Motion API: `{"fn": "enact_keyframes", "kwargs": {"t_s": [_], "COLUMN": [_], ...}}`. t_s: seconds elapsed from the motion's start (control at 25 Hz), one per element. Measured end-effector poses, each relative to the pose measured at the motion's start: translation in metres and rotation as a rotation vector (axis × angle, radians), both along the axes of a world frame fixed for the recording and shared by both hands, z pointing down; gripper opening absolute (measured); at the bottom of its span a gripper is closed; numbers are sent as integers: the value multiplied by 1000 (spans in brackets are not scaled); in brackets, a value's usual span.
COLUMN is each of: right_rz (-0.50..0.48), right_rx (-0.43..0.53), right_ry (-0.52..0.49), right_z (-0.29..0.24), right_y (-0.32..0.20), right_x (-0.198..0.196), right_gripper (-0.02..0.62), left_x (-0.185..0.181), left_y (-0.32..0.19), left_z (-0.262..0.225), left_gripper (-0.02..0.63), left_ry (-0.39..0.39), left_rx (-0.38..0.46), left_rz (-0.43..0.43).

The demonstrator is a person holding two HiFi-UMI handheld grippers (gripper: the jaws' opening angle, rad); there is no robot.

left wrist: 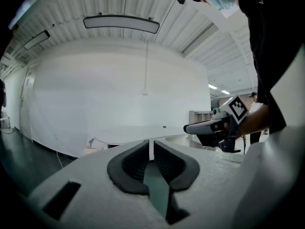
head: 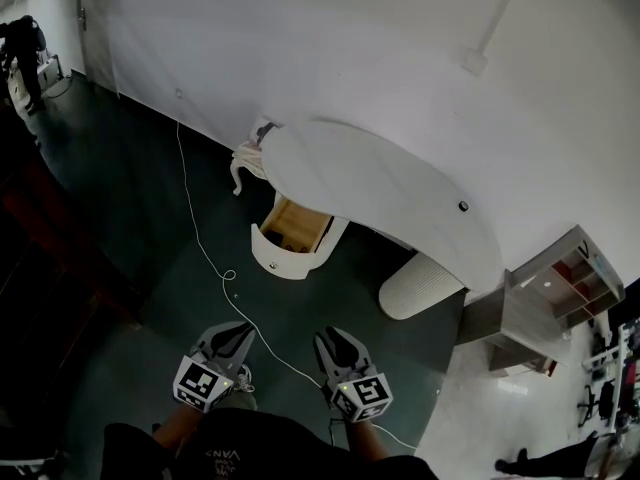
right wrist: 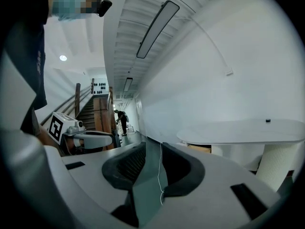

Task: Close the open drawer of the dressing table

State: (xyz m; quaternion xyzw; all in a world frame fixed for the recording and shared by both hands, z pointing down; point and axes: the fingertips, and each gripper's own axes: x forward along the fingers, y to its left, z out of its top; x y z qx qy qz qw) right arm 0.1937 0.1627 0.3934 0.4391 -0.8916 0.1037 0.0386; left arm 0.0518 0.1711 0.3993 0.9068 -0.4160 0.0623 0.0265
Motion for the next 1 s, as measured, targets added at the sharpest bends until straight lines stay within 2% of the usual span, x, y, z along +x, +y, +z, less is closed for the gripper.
{"fn": "enact_keyframes", "kwargs": {"t_s": [0.16,0.28,0.52,0.8,0.84,0.92,1.0], "right_rz": [34,52,121,152,144,129,103], "right_rx": [2,18,-11,-52,-54,-63,-71], "right_ry": [5,-27,-47,-19,-28,-31,-28], "right_z": [4,4,12,32,34,41,48], "right_y": [-39,-66,-107,-135,-141,-150,-162], "right_x": [-13,-30,-42,-40,-41,-42,-44], "right_gripper": [114,115,118,126,126,127,127], "left_x": [-14,-27,-38,-44,-44,-44,-43], "left_y": [-43,-75,-121,-151,-157,-165,-172], "left_z": [7,11,20,43,45,52,63], "left_gripper": [23,23,23,30,53,139,152], "left_ry": [-17,-21,-32,-26,-24,-23,-33], "left_rx": [-13,-13,-40,-88,-89,-96,-115], "left_rz": [44,74,137,134,129,116,100]}}
